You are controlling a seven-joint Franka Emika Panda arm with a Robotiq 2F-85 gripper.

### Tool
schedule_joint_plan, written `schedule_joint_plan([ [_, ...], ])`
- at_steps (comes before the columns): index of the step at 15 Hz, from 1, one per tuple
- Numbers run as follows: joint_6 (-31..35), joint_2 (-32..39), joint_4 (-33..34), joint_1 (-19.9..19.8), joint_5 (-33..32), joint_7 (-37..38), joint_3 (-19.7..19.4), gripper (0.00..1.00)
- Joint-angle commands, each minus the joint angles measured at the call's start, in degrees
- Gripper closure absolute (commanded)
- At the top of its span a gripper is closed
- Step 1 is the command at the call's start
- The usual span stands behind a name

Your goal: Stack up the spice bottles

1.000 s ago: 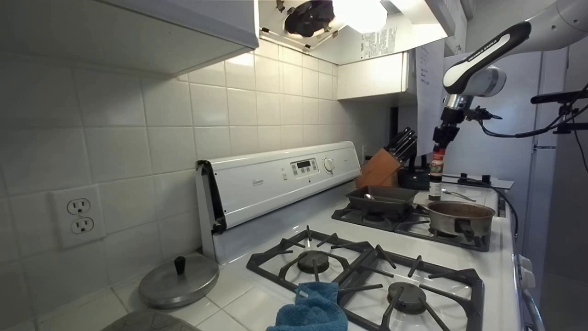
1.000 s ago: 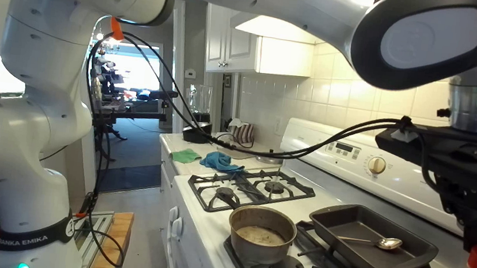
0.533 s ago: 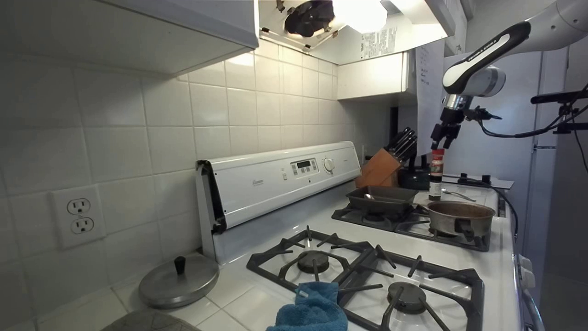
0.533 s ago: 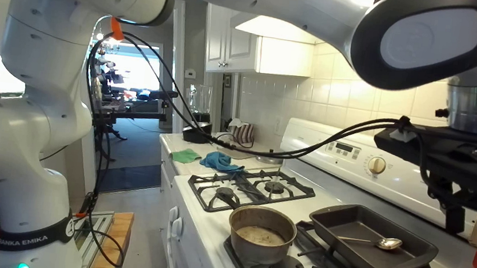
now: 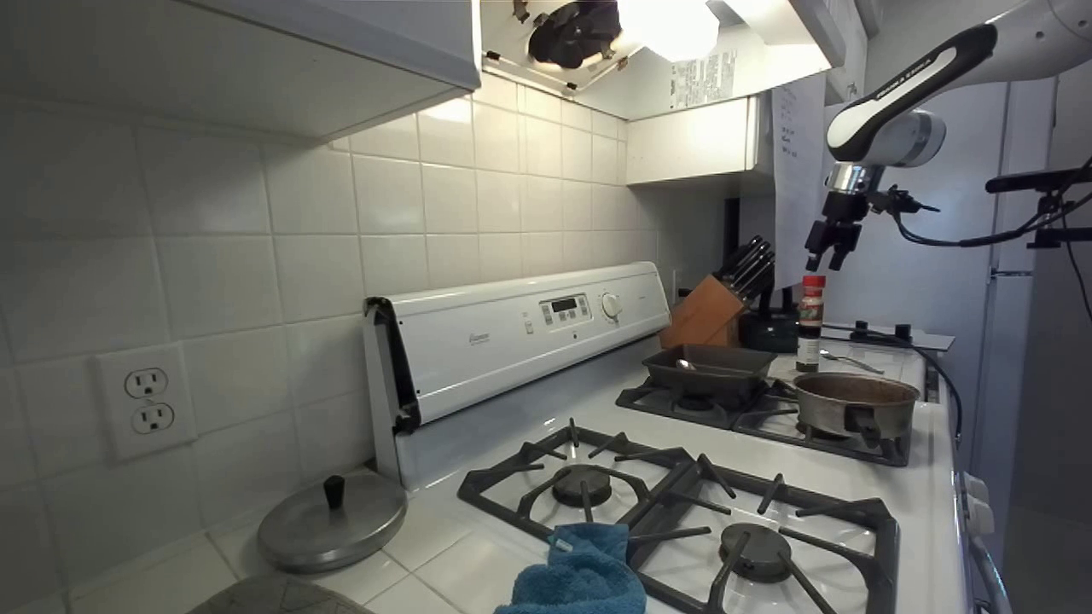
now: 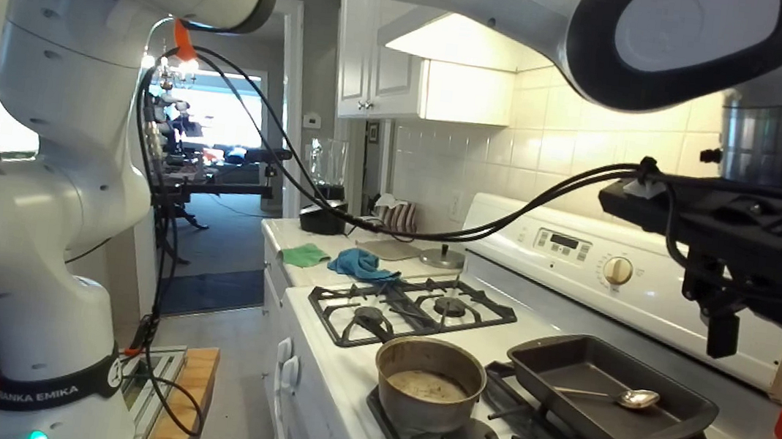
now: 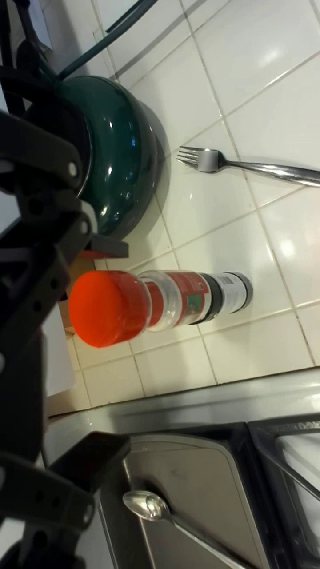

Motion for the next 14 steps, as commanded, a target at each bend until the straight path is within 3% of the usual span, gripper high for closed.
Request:
schedule_joint_plan([
  [1,1.13,-5.09,-5.94,1.41,-0.39,2.87,-1.28,0.0],
  [9,3.98,-13.71,-20.56,4.59,-2.07,6.82,-3.5,0.0],
  [14,13.11,-21.43,-32.06,7.36,-5.24,14.55,-5.02,0.0],
])
